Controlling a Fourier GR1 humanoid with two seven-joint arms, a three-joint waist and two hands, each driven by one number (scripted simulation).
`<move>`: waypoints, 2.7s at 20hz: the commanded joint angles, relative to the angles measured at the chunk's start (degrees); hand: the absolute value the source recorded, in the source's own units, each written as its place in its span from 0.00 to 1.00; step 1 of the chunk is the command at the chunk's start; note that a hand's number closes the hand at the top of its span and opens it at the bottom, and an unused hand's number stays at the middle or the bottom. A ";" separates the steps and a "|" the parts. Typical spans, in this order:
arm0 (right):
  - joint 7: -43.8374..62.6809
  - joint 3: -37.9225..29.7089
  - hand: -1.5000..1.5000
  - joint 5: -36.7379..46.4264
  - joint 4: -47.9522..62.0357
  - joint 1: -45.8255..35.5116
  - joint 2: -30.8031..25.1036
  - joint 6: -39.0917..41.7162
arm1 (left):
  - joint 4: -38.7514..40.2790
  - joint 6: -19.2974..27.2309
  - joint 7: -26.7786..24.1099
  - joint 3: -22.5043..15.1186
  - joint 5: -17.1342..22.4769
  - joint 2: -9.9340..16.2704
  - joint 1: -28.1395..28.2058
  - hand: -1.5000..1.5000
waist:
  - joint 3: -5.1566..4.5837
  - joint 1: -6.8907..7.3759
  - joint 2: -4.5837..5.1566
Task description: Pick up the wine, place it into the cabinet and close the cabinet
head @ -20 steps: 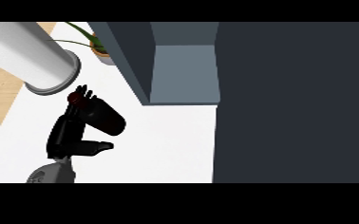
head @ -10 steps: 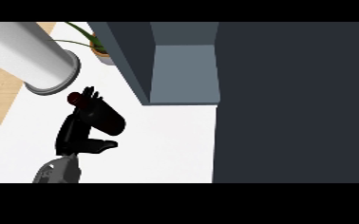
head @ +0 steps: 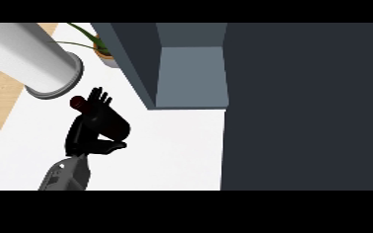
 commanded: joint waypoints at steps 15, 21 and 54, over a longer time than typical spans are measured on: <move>1.73 -4.28 0.00 -6.14 -5.36 1.88 -1.06 0.66 | -0.96 4.70 -11.02 -7.00 -9.81 -1.59 2.42 1.00 | 0.05 0.53 -0.11; 2.72 -1.04 0.00 -3.44 -8.75 5.49 0.22 -0.04 | -15.04 6.52 -9.27 -3.90 -4.42 -2.24 15.85 1.00 | 0.12 0.91 -0.41; -2.02 -2.48 0.00 -4.11 -2.55 3.80 1.07 2.95 | -64.11 35.08 32.19 -34.08 -7.89 -7.26 8.68 1.00 | 0.08 -0.07 -0.02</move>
